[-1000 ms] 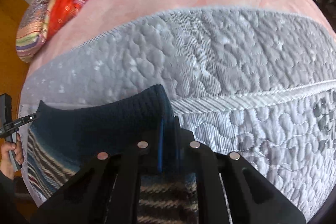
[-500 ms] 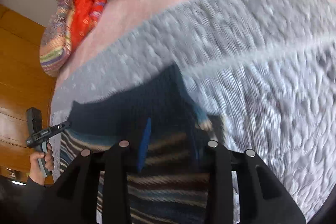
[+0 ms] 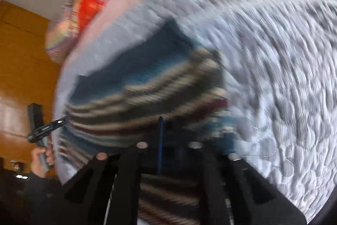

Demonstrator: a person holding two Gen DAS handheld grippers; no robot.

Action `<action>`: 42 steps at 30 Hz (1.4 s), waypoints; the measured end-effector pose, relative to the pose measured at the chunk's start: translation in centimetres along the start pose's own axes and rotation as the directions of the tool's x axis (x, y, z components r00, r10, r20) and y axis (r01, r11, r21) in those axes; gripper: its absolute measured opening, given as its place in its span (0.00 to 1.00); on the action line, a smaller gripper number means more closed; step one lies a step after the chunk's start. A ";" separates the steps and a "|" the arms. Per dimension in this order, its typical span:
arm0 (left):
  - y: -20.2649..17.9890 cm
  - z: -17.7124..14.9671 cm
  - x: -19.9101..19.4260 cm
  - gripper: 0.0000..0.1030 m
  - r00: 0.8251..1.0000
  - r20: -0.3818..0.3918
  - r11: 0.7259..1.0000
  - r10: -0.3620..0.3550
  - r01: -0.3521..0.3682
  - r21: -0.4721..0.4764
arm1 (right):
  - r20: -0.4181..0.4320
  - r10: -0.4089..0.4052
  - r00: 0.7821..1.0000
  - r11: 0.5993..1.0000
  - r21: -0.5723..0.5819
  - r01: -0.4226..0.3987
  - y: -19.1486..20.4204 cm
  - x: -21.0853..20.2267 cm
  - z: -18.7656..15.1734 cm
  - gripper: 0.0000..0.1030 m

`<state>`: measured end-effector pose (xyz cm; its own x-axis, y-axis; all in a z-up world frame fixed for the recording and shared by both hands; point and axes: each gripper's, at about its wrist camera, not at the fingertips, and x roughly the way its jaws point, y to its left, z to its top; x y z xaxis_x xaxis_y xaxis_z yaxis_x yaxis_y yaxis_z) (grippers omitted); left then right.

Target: Fold small clothes

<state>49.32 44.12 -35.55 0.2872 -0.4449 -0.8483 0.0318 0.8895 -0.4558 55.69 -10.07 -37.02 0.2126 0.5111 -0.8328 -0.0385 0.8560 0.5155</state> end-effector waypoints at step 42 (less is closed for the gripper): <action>7.1 -10.7 -13.0 0.67 0.953 0.169 0.958 -0.252 0.270 -0.097 | -0.077 0.139 0.987 0.953 -0.260 -0.154 21.8 4.7 -15.3 0.34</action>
<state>35.60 55.10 -30.67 0.4272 -0.6304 -0.6482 0.0150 0.7217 -0.6920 40.88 12.20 -32.84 0.1293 0.6295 -0.7661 -0.3235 0.7571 0.5675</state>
